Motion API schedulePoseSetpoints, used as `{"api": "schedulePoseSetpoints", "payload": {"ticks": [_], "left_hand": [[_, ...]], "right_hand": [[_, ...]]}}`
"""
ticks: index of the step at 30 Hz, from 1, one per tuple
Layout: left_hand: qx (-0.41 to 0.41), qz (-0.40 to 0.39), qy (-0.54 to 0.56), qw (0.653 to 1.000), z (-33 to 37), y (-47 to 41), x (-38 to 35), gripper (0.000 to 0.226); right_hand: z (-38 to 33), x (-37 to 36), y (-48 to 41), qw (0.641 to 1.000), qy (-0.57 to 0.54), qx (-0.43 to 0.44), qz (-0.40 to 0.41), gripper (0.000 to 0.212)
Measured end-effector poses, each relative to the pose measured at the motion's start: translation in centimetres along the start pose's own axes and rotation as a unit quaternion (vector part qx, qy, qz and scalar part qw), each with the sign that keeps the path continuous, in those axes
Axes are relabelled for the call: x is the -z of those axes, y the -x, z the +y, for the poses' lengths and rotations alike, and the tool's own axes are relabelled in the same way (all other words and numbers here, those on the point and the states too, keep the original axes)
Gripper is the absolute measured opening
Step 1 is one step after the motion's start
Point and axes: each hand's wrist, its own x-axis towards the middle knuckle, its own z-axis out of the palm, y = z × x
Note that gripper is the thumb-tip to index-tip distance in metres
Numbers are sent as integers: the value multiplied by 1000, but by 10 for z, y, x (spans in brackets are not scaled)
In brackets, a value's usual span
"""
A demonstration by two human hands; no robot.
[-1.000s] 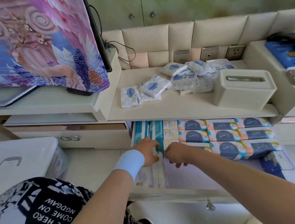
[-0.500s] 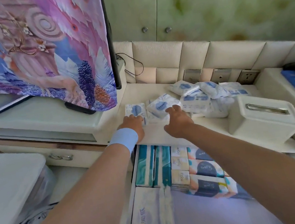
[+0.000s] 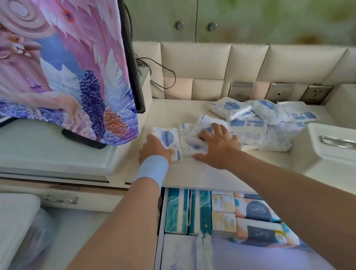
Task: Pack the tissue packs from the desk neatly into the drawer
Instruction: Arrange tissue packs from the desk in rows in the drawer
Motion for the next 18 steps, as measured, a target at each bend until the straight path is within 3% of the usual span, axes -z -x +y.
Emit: {"api": "schedulePoseSetpoints", "payload": {"ticks": [3, 5, 8, 11, 15, 18], "left_hand": [[43, -30, 122, 991, 1, 6, 5, 76], [57, -58, 170, 982, -1, 12, 8, 81], [48, -118, 139, 982, -6, 25, 13, 58], [32, -153, 146, 977, -6, 45, 20, 46], [23, -166, 238, 957, -7, 78, 27, 39], [31, -170, 314, 934, -8, 104, 30, 30]], "right_hand": [[6, 4, 2, 993, -117, 21, 22, 58], [10, 9, 7, 990, -138, 39, 18, 50], [18, 13, 20, 993, -101, 60, 16, 51], [22, 24, 38, 995, -90, 42, 24, 70], [16, 42, 69, 995, -72, 31, 54, 82], [14, 48, 101, 984, -148, -13, 100, 74]]}}
